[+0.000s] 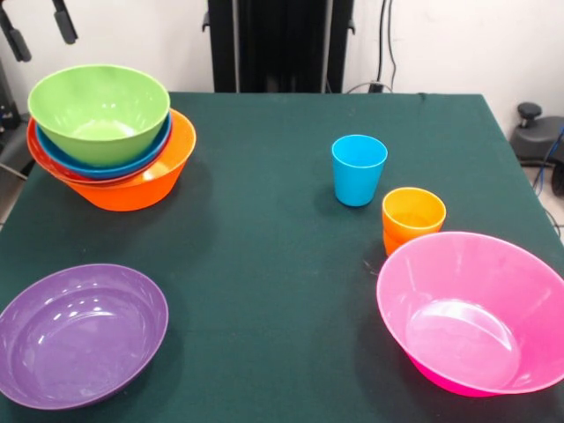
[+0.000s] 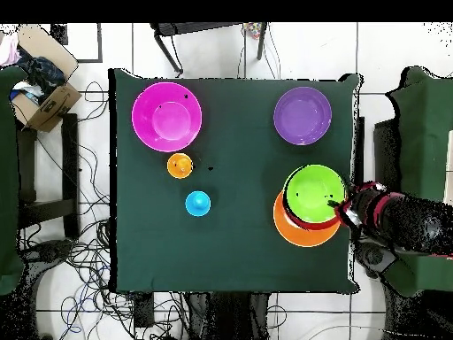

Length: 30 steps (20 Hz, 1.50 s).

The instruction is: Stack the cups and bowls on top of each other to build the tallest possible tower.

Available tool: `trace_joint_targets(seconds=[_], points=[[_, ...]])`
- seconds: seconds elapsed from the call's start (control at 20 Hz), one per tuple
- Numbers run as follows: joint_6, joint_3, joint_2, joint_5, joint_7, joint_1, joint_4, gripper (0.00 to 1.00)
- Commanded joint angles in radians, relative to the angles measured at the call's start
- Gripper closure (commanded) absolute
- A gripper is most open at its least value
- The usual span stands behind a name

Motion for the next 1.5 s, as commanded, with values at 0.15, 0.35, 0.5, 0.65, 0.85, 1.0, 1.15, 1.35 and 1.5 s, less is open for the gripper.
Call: trace_joint_targets(seconds=[0.15,0.35,0.5,0.65,0.85,1.0,1.15,1.35,1.5], points=[[-0.069,0.015,-0.05,0.009,0.059,0.073,0.109,0.0],[-0.15,0.02,-0.061,0.0,0.103,0.096,0.143,0.0],[-0.224,-0.001,-0.072,-0.013,0.167,0.138,0.165,0.0],[-0.287,-0.044,-0.102,-0.022,0.247,0.206,0.179,0.0],[-0.366,-0.123,-0.116,-0.013,0.364,0.31,0.19,0.0],[-0.424,-0.172,-0.116,0.001,0.424,0.381,0.195,0.0],[-0.466,-0.222,-0.13,0.004,0.486,0.451,0.205,0.0],[-0.497,-0.296,-0.126,-0.005,0.571,0.544,0.191,0.0],[-0.528,-0.353,-0.09,-0.026,0.625,0.6,0.152,0.0]])
